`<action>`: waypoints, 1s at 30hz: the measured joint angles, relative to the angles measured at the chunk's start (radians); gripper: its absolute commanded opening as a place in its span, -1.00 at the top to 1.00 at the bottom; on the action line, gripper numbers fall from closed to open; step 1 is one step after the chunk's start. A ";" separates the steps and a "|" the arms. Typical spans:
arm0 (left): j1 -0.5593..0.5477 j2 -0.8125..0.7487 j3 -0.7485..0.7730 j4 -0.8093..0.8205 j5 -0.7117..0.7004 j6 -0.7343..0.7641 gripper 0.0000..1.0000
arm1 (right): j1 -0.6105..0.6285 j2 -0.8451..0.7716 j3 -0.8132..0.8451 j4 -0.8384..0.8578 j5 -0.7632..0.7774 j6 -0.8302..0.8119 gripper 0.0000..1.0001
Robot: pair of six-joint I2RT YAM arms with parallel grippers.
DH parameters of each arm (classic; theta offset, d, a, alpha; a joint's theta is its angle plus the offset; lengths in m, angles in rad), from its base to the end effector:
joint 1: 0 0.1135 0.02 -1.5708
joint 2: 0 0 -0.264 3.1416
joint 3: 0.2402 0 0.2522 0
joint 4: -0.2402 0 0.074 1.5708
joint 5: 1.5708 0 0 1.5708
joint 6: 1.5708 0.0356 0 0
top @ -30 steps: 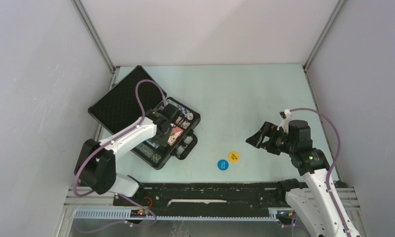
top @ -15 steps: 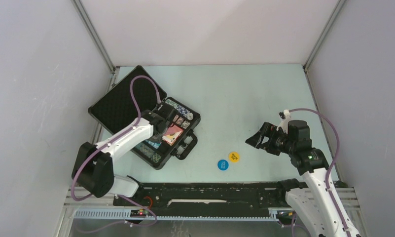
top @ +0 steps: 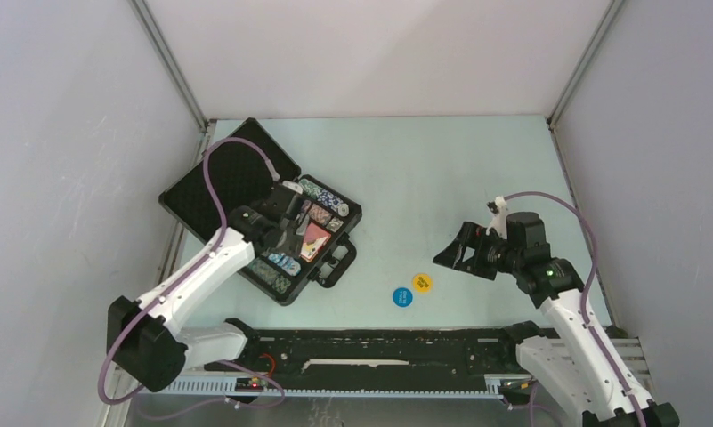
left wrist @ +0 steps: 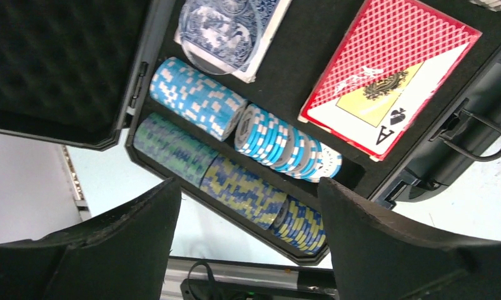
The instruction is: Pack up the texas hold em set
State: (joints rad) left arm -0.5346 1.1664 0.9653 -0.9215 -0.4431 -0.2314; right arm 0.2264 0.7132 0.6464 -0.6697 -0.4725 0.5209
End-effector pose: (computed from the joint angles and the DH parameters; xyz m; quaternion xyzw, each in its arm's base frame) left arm 0.1920 -0.0960 0.2704 0.0954 0.9476 0.1177 0.2812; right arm 0.1397 0.0488 0.2587 0.0366 0.8931 0.3430 0.2886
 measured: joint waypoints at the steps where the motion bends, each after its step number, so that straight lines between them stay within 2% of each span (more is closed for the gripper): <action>1: 0.000 0.008 0.000 0.002 0.011 -0.002 -0.90 | 0.016 0.006 0.000 0.003 0.003 0.000 -0.90; 3: 0.000 0.027 0.000 0.009 0.029 -0.004 -0.99 | 0.040 0.010 -0.001 0.008 0.010 0.001 -0.90; 10: -0.003 0.119 -0.002 0.036 0.036 -0.006 -1.00 | 0.064 0.005 -0.001 0.017 0.024 0.003 -0.90; 14: -0.021 0.096 -0.002 0.053 0.044 -0.013 -0.98 | 0.068 -0.001 -0.001 0.017 0.031 0.004 -0.91; 16: -0.033 0.043 -0.002 0.073 0.089 -0.017 -0.97 | 0.078 0.004 -0.001 0.017 0.039 0.003 -0.91; 22: -0.064 -0.140 0.008 0.239 0.404 -0.085 -0.95 | 0.162 0.112 -0.001 0.040 0.075 0.009 -0.99; 26: -0.122 -0.124 0.035 0.332 0.533 -0.127 -0.95 | 0.245 0.251 -0.001 0.050 0.167 0.063 -0.99; 30: -0.162 -0.103 0.087 0.340 0.587 -0.115 -0.97 | 0.292 0.379 0.005 0.034 0.280 0.186 -0.99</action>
State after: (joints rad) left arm -0.6964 1.0637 1.0523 -0.5816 0.1444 -0.3462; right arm 0.5186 1.0920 0.6510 -0.6361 -0.1928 0.7071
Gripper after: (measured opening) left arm 0.979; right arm 0.993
